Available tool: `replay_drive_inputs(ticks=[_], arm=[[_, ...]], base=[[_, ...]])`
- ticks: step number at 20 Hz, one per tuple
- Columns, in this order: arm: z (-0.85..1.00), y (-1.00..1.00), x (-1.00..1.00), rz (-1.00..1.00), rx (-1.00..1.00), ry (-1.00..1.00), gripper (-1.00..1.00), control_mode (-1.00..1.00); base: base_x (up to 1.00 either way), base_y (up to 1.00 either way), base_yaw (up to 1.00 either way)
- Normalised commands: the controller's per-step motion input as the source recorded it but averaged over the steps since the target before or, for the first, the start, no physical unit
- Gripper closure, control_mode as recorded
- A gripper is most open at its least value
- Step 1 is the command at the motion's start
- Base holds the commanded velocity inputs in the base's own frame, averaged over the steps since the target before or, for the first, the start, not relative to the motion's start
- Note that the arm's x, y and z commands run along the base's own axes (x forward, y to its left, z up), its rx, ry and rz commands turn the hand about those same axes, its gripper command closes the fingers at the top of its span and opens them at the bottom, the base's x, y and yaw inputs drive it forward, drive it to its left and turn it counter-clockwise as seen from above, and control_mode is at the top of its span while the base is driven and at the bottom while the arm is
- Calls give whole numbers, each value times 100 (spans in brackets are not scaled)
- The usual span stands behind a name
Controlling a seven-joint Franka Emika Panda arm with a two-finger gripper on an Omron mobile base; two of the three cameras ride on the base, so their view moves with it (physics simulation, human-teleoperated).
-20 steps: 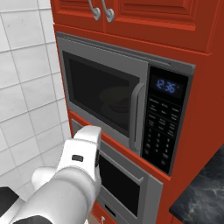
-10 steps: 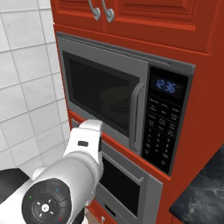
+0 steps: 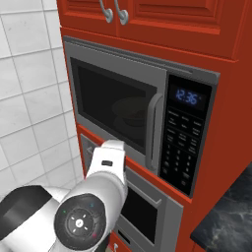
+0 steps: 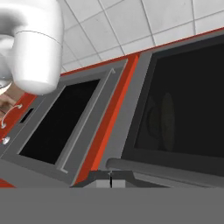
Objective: Place the bowl containing the shrimp and onion in the microwave. Close the microwave door and press the start button to microwave the meal.
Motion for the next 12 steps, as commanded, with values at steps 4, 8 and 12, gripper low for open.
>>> replay_drive_inputs(ticks=[4,8,12], arm=[[-56,0,19,-5,-2,-13,100,-100],[-51,0,29,-5,-1,-15,100,-100],[-49,0,34,-7,-1,-15,100,-100]], base=[[0,0,0],[0,0,0],[0,0,0]])
